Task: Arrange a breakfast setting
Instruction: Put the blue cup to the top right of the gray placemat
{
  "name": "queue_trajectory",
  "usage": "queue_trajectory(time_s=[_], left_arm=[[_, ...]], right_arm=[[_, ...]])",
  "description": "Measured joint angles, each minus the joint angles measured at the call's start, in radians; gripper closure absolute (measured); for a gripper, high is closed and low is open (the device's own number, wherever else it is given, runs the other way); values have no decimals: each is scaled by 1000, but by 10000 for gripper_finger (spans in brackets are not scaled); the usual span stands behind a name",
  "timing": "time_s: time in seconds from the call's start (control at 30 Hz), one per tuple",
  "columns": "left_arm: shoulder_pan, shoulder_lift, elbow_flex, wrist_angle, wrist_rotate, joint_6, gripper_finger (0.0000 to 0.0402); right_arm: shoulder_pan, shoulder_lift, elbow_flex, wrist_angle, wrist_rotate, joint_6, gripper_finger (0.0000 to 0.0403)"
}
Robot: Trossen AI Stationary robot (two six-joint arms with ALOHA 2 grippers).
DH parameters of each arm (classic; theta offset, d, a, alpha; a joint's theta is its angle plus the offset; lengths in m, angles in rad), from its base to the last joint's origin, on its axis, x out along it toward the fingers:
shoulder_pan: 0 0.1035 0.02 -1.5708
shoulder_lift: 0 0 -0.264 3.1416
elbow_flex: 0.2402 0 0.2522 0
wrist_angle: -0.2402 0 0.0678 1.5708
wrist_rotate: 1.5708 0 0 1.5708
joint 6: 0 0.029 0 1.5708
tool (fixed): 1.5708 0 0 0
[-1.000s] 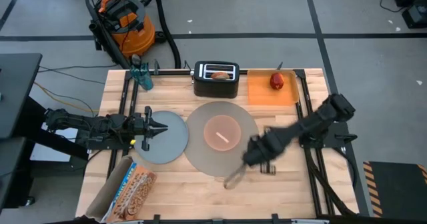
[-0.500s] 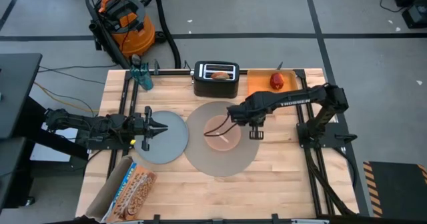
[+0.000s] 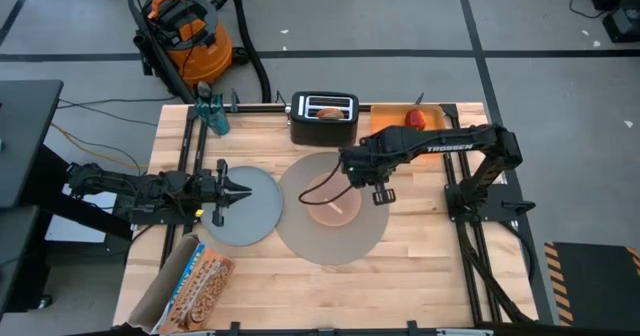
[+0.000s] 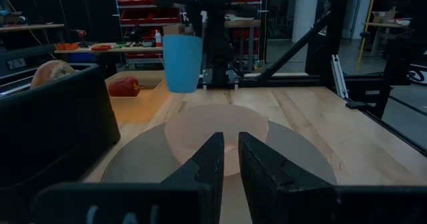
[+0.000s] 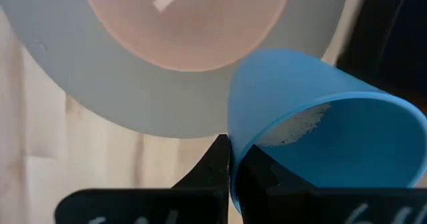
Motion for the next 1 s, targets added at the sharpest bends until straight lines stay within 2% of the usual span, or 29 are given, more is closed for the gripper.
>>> queue_trajectory(time_s=[0.1,0.33,1.0], left_arm=[[0,0,0,0,0,0,347],[0,0,0,0,0,0,347],[0,0,0,0,0,0,347]], right_arm=[[-18,0,11,25,39,-80,390],[-53,0,16,107,31,-153,390],[-163,4,20,106,27,-217,390]])
